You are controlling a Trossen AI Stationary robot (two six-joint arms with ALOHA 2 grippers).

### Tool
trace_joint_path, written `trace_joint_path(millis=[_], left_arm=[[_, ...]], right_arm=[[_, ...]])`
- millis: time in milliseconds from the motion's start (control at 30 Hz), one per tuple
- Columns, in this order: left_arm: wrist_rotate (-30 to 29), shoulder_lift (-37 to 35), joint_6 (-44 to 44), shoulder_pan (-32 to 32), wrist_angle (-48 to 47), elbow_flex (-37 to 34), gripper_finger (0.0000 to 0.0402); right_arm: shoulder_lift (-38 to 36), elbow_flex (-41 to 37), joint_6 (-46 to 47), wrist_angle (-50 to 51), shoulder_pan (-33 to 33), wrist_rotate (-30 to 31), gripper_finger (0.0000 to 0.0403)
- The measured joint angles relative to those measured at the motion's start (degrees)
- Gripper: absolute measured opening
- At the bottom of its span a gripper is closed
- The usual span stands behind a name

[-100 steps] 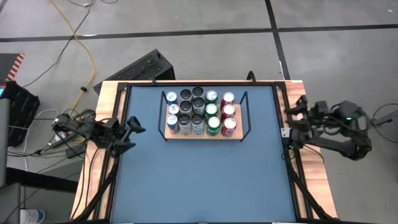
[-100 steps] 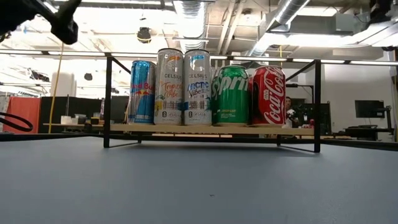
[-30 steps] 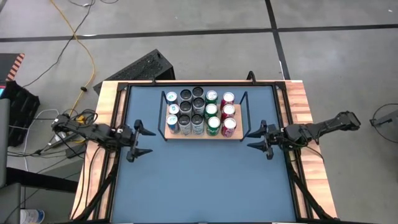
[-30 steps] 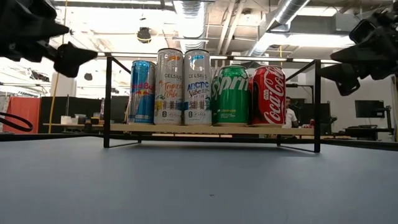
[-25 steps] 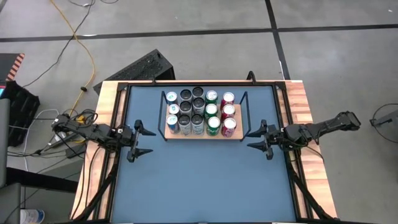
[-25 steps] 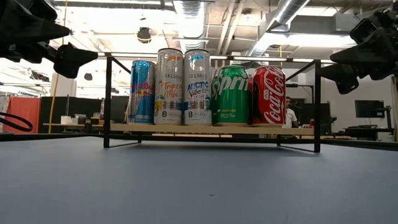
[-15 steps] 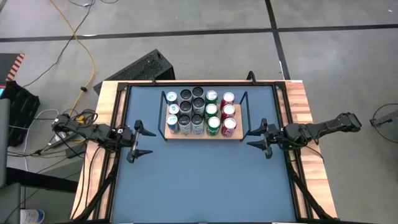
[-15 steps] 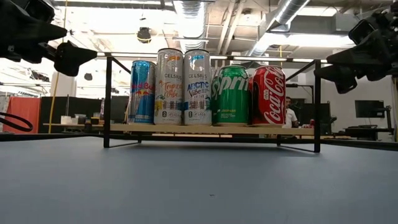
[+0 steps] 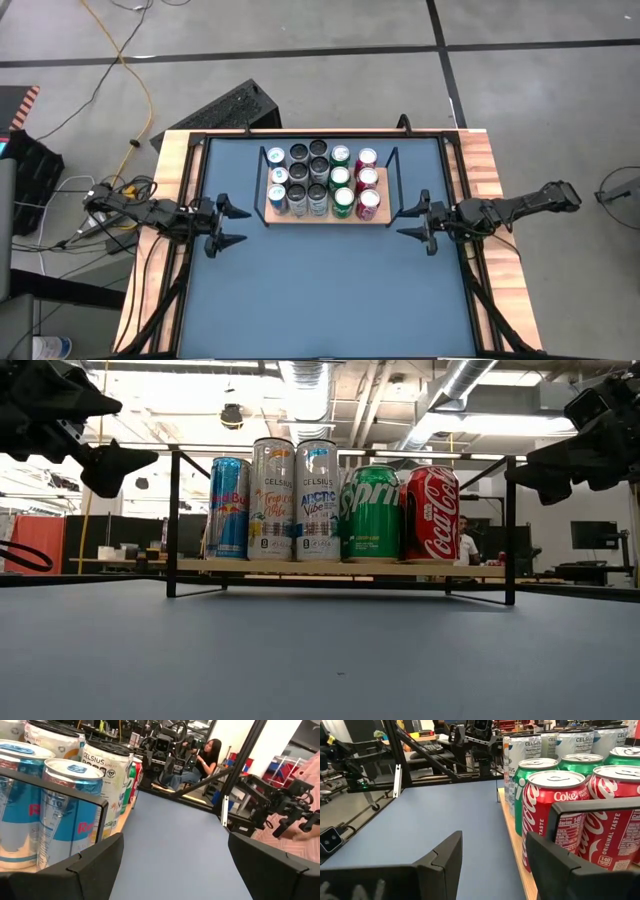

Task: Place canned beverage on shelf
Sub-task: Return to Home Position

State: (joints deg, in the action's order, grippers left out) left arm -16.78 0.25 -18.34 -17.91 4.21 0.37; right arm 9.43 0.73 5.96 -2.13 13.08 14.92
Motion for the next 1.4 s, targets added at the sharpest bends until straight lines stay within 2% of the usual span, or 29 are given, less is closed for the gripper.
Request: trace_joint_path(millis=[1400], left_arm=[[0.04,0.00,1.21,-0.02,0.00,0.02,0.0346]], right_arm=[[0.00,0.00,0.07,-0.04,0.00,0.09,0.0207]])
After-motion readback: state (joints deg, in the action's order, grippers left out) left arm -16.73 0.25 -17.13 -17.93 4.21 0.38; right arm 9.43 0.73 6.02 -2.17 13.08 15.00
